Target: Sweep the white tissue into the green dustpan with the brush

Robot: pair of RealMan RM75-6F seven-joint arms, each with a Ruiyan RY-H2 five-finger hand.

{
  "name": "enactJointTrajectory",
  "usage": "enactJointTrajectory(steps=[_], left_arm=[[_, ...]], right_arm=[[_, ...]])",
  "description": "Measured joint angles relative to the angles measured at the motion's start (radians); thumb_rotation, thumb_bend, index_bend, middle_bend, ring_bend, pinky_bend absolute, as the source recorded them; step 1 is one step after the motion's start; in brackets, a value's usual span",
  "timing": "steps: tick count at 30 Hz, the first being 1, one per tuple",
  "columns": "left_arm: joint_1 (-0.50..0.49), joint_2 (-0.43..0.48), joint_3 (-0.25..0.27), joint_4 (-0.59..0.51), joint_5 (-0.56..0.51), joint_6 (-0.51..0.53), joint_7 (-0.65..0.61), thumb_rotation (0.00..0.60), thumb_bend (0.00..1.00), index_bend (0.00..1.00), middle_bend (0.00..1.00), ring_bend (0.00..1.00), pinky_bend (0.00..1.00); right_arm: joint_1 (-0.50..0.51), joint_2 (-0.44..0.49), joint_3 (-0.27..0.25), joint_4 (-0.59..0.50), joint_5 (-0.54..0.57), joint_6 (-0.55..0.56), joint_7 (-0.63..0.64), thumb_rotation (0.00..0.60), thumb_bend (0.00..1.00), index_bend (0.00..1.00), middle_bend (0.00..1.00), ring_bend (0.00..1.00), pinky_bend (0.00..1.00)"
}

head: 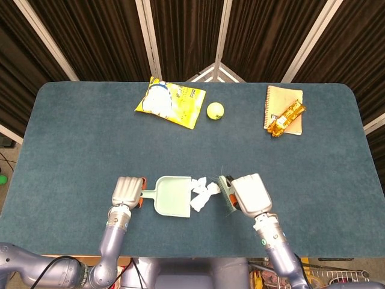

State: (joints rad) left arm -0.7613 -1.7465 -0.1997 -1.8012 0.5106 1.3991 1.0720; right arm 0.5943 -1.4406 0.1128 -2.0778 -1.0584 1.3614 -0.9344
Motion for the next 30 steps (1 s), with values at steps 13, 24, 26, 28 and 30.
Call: enactJointTrajectory(steps=[13,24,26,28,30], left_arm=[[-0.013,0.063,-0.014,-0.051,-0.048,0.029,0.033,0.6,0.58,0.66,0.99,0.99,0.95],[-0.025,0.026,-0.004,-0.038,-0.049,0.027,0.018,0.6,0.58,0.67,0.99,0.99,0.95],[-0.028,0.017,-0.002,-0.034,-0.047,0.029,0.018,0.6,0.58,0.67,0.99,0.99,0.95],[-0.032,0.008,-0.001,-0.03,-0.045,0.031,0.018,0.6,0.58,0.67,0.99,0.99,0.95],[-0.036,0.0,-0.002,-0.026,-0.044,0.032,0.016,0.6,0.58,0.67,0.99,0.99,0.95]], right_arm=[[-0.008,-0.032,0.009,0.085,0.016,0.039,-0.01,0.6,0.39,0.87,0.92,0.92,0.85],[-0.01,-0.083,-0.015,0.098,0.022,0.02,0.001,0.6,0.4,0.87,0.92,0.92,0.85],[-0.007,-0.102,-0.015,0.096,0.018,0.016,0.002,0.6,0.4,0.87,0.92,0.92,0.85],[-0.002,-0.125,-0.013,0.092,0.016,0.014,0.001,0.6,0.4,0.87,0.92,0.92,0.85],[0.002,-0.145,-0.01,0.085,0.017,0.012,-0.001,0.6,0.4,0.87,0.92,0.92,0.85]])
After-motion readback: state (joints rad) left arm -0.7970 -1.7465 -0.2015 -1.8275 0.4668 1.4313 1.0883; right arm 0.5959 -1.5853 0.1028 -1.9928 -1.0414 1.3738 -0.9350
